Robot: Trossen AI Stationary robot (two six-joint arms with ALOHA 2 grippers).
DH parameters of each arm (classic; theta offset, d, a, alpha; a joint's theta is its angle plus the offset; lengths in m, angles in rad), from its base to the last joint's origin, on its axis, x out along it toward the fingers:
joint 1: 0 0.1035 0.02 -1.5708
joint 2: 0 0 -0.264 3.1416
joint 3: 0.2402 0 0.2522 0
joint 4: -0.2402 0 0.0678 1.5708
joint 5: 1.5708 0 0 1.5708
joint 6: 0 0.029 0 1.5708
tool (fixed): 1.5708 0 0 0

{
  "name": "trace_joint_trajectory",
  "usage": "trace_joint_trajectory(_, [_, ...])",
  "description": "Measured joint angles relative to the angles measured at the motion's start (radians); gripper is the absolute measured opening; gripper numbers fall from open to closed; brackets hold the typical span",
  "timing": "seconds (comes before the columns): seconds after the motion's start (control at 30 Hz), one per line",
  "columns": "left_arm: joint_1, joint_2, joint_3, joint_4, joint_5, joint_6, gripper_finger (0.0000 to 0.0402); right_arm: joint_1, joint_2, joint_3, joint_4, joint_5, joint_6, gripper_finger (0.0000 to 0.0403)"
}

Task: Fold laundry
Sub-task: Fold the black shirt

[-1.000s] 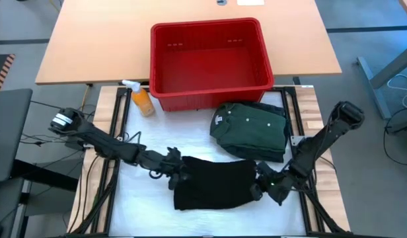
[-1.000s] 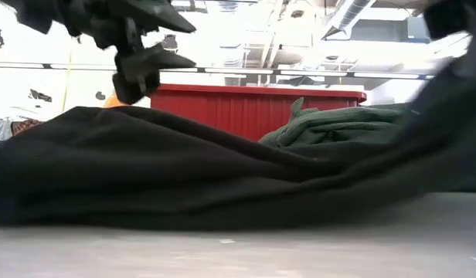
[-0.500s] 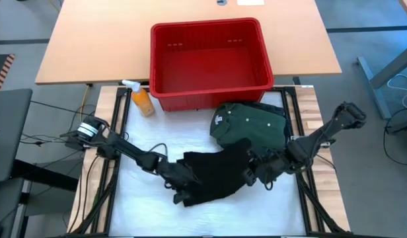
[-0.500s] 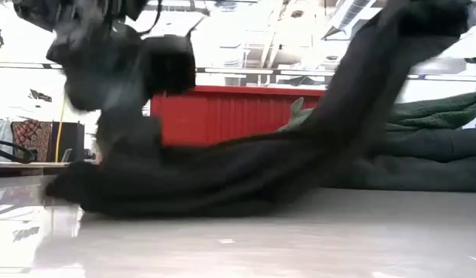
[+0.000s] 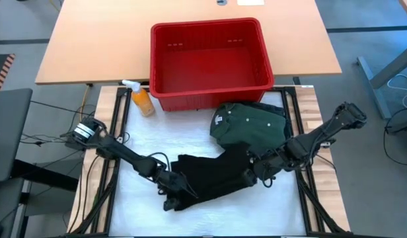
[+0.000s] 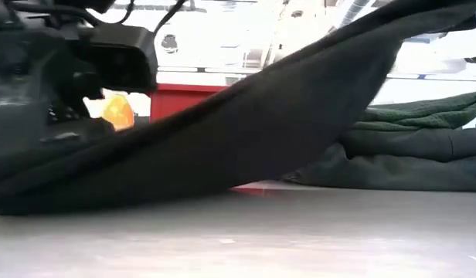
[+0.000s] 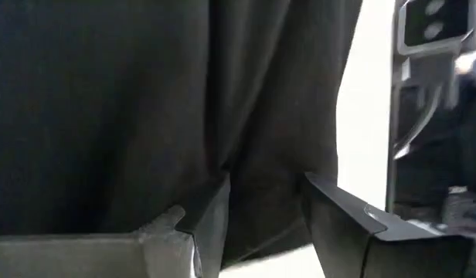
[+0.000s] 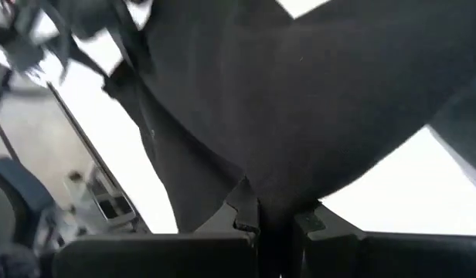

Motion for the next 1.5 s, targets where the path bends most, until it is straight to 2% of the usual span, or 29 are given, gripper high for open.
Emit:
trace_joint_trajectory(0.17, [-0.006, -0.135, -0.003, -0.176, -0.104, 0.057, 0.0155, 0.033, 0.0, 0.0, -0.05, -0.059, 0.004, 0.0037])
trace_joint_trajectory(0.3, [-0.007, -0.24, -0.003, -0.235, -0.193, 0.099, 0.0155, 0.059, -0.001, -0.014, -0.017, -0.064, 0.047, 0.0037])
trace_joint_trajectory(0.47, [0.027, -0.32, -0.004, -0.168, -0.274, 0.131, 0.0155, 0.127, 0.061, -0.027, 0.003, -0.077, 0.135, 0.0037])
trace_joint_trajectory(0.63, [0.083, -0.348, -0.003, -0.136, -0.276, 0.162, 0.0155, 0.188, 0.174, -0.027, 0.01, -0.182, 0.191, 0.0038])
trace_joint_trajectory(0.7, [0.105, -0.34, -0.003, -0.076, -0.276, 0.168, 0.0155, 0.2, 0.208, -0.028, 0.016, -0.222, 0.215, 0.0039])
trace_joint_trajectory(0.8, [0.148, -0.268, -0.001, 0.16, -0.255, 0.181, 0.0155, 0.216, 0.241, -0.028, 0.031, -0.263, 0.259, 0.0039])
trace_joint_trajectory(0.9, [0.192, -0.125, 0.021, 0.41, -0.214, 0.161, 0.0155, 0.234, 0.26, -0.028, 0.047, -0.265, 0.3, 0.0039])
trace_joint_trajectory(1.0, [0.217, 0.032, 0.123, 0.463, -0.164, 0.146, 0.0155, 0.243, 0.26, -0.028, 0.054, -0.262, 0.326, 0.0039])
trace_joint_trajectory(1.13, [0.222, 0.216, 0.337, 0.362, -0.091, 0.171, 0.0155, 0.24, 0.238, -0.024, 0.071, -0.252, 0.315, 0.0039])
trace_joint_trajectory(1.27, [0.221, 0.358, 0.557, 0.129, -0.049, 0.259, 0.0155, 0.227, 0.224, 0.002, 0.049, -0.246, 0.255, 0.0039])
trace_joint_trajectory(1.43, [0.21, 0.5, 0.791, -0.154, -0.046, 0.41, 0.0155, 0.201, 0.206, 0.064, -0.003, -0.225, 0.147, 0.0039])
trace_joint_trajectory(1.5, [0.205, 0.549, 0.86, -0.197, -0.048, 0.44, 0.0155, 0.195, 0.205, 0.108, -0.012, -0.189, 0.079, 0.0039])
